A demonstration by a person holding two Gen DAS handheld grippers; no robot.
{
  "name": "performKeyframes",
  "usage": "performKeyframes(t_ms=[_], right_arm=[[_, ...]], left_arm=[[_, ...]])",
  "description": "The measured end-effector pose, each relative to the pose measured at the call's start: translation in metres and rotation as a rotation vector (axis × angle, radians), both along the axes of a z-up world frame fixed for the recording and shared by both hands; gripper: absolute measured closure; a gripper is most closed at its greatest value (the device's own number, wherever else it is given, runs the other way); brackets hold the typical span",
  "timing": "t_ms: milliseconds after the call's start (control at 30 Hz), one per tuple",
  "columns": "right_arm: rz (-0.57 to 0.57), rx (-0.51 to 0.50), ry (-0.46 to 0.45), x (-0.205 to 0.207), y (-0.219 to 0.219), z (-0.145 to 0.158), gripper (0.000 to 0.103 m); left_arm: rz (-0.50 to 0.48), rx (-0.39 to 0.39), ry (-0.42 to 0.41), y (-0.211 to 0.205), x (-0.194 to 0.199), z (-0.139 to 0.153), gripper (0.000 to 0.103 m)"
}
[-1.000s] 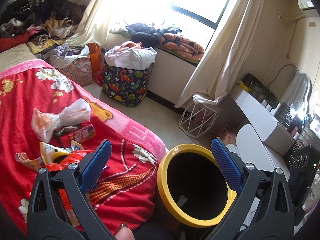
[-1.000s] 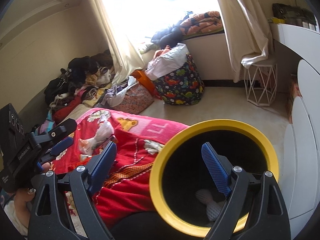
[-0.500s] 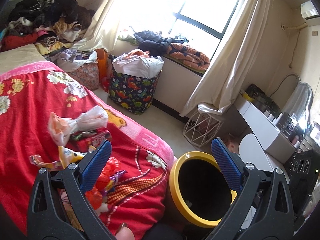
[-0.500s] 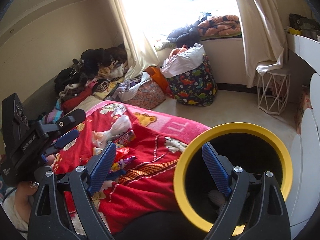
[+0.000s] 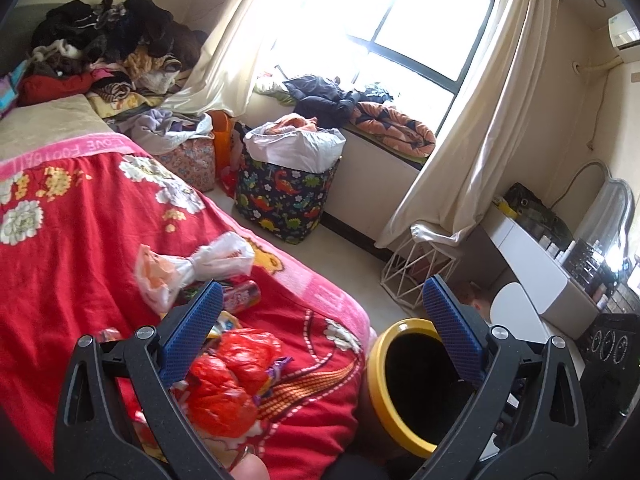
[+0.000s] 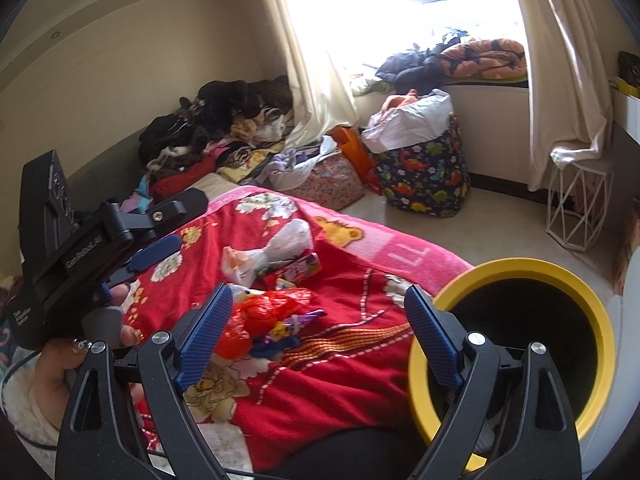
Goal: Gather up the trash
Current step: 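Move both tools back over the trash on the bedspread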
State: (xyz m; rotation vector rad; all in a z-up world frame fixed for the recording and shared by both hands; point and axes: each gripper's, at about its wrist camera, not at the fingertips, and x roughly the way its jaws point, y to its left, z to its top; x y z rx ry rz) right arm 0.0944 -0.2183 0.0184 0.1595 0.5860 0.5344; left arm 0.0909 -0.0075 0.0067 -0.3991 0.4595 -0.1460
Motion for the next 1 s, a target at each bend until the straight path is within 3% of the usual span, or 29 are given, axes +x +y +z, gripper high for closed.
performKeyframes(t_ms=[267,600,800,1000], right_arm=[[0.083,-0.034,0.002,-0.001,0.034,-0.003,0.018],[0.201,-0.084,0.036,0.0,0.075,-0.019,0.018],[0.241,-0.127,0.06,0.0,0.096,-0.033,0.018],[0.274,-0.169,0.076,0.004,0.111,-0.046,0.023]], left_arm=[[0.056,0.0,0.028,0.031,-0.004,-0.007,0.011],[0.122,-0.002,0.12,0.075,-0.018,-0.032,0.011],[0.116,0.025,0.169,0.089,-0.025,-0.044,0.011],[0.059,0.044,0.244,0.096,-0.03,-0.065,0.026]])
